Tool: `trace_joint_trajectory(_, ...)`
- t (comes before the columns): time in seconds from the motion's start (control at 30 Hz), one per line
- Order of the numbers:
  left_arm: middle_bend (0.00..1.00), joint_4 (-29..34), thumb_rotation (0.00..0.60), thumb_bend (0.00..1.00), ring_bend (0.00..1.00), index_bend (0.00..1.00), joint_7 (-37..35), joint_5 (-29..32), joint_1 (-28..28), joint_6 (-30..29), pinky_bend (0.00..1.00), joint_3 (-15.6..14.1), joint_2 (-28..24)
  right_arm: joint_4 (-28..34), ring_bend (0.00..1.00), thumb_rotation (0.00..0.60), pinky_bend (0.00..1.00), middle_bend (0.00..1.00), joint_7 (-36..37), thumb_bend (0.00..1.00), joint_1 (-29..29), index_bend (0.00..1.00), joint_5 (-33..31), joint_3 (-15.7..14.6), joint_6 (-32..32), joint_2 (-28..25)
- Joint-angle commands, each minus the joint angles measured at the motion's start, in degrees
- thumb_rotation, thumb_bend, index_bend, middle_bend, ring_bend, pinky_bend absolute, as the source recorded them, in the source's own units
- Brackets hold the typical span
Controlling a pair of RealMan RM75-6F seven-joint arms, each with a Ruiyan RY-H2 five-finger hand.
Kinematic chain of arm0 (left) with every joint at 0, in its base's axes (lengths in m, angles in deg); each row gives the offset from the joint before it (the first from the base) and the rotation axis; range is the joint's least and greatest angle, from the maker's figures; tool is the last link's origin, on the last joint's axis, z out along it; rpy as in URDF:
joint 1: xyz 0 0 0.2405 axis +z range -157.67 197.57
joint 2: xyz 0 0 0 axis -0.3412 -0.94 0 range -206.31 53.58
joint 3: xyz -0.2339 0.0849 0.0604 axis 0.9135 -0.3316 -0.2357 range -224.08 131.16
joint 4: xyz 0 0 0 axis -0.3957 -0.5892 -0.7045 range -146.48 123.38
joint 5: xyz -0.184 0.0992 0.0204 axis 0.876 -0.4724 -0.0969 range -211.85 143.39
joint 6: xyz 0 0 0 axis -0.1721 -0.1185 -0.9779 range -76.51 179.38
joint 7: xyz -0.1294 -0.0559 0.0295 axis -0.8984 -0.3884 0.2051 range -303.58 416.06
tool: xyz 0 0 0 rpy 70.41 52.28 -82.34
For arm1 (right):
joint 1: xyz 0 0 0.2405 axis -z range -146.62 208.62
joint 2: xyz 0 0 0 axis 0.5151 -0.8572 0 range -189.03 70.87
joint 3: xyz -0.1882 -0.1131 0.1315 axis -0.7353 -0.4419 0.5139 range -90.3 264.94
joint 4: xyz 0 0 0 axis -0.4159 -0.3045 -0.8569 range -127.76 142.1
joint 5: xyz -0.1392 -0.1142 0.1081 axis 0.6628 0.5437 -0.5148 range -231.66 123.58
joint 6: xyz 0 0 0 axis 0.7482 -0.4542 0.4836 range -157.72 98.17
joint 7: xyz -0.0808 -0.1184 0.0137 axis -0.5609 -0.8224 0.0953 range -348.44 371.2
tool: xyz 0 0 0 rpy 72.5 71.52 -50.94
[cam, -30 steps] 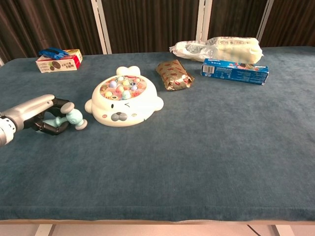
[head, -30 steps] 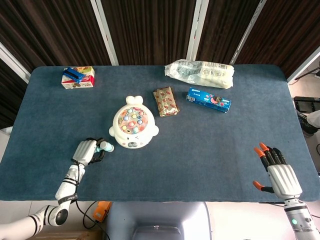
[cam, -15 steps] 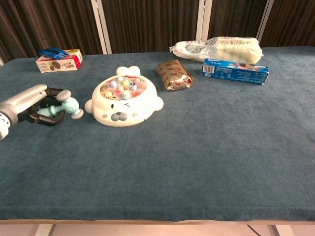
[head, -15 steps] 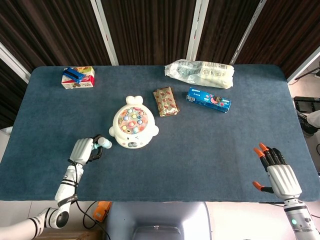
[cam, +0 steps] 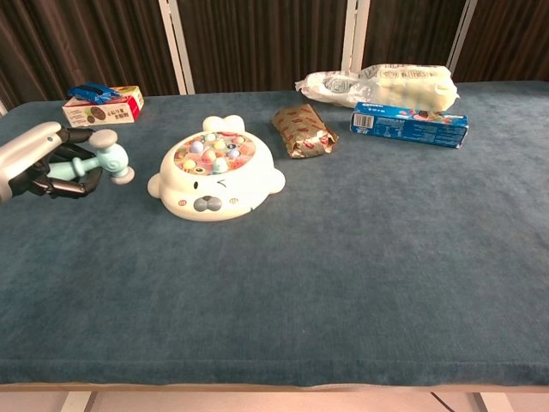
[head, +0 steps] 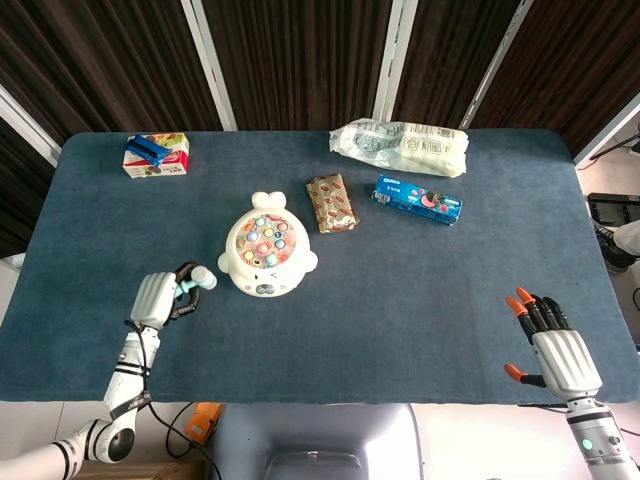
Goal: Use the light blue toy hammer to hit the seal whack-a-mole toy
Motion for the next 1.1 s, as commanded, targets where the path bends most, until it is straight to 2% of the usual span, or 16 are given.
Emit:
trace_joint_trajectory(0.03,0.94,0.6,0.6,0.79,0.86,0.72,-1.7,-0.8,-0.1,-0.5,1.0,0.4,-0.5,0.0,0.0,0.6,0.0,0.0,0.0,0.29,0.0,0.0,0.0,0.0,0.0,0.0)
trace_joint_trajectory(0.27,0.96,4.1,0.6,0.82,0.91,0.73,-3.8,1.9,-2.3,3.3,1.0,3.5,-2.6,0.0,0.0,0.6,0.0,0.0,0.0,0.29,0.0,0.0,0.1,-0.1,0.0,-0.1)
trace_joint_trajectory(0.5,0.99,4.6,0.6,0.83,0.94,0.73,3.6,9.4,-8.4,8.9,1.0,8.9,-1.4,0.0,0.0,0.6,0.0,0.0,0.5,0.29,-0.1,0.0,0.0,0.1,0.0,-0.3)
trace_joint_trajectory(0.7,0.99,2.2,0.6,0.84,0.95,0.74,10.8,16.4,-14.0,11.8,1.0,12.2,2.3,-0.1,0.0,0.6,0.0,0.0,1.4,0.29,-0.2,0.0,-0.6,0.3,-0.4,-0.7)
trace_joint_trajectory(0.83,0.99,-1.9,0.6,0.84,0.95,0.74,15.0,21.6,-18.1,13.8,1.0,13.9,5.7,-0.1,0.0,0.6,0.0,0.0,2.1,0.29,-0.2,0.0,-0.8,0.4,-0.5,-1.1)
trace_joint_trajectory(1.1,0.99,-9.7,0.6,0.84,0.95,0.74,18.2,27.4,-23.6,16.2,1.0,15.9,10.8,-0.4,0.0,0.6,0.0,0.0,4.3,0.29,0.0,0.0,-0.6,0.4,-0.1,-2.0)
